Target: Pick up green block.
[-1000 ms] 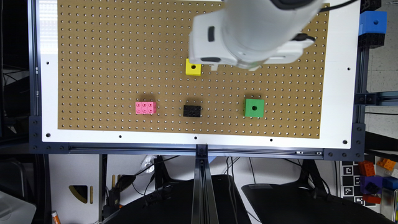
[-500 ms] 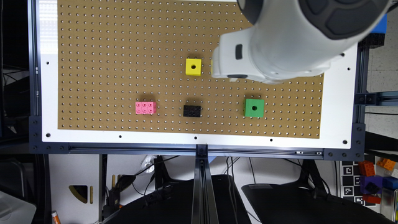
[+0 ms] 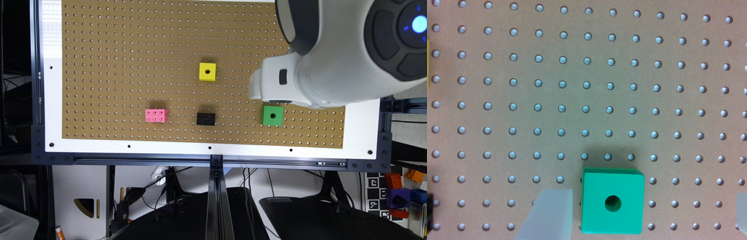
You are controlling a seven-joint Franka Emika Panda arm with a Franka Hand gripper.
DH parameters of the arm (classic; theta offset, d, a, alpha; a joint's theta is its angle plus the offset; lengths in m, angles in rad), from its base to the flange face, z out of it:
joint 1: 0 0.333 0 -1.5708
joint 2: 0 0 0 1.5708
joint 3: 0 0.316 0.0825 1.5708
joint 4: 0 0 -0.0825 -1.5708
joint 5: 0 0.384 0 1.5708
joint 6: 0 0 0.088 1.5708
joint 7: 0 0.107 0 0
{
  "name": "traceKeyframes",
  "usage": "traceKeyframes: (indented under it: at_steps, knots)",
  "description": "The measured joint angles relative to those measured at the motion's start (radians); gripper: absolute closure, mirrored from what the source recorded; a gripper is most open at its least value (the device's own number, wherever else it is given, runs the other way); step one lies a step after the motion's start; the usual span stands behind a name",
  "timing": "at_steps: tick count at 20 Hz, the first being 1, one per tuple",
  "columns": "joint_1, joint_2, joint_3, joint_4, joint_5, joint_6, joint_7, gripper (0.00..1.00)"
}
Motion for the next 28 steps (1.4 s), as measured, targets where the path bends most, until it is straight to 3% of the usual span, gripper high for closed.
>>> traceKeyframes:
  at_steps: [4, 10, 14, 28]
  knots:
    - [0.000, 0.063, 0.000, 0.001, -0.0179, 0.042, 0.003, 0.00]
    - [0.000, 0.100, -0.001, 0.006, -0.0241, 0.060, 0.003, 0.00]
    - [0.000, 0.171, -0.003, 0.007, -0.0564, 0.125, 0.017, 0.00]
    - [0.000, 0.184, -0.005, 0.036, -0.0588, 0.132, 0.018, 0.00]
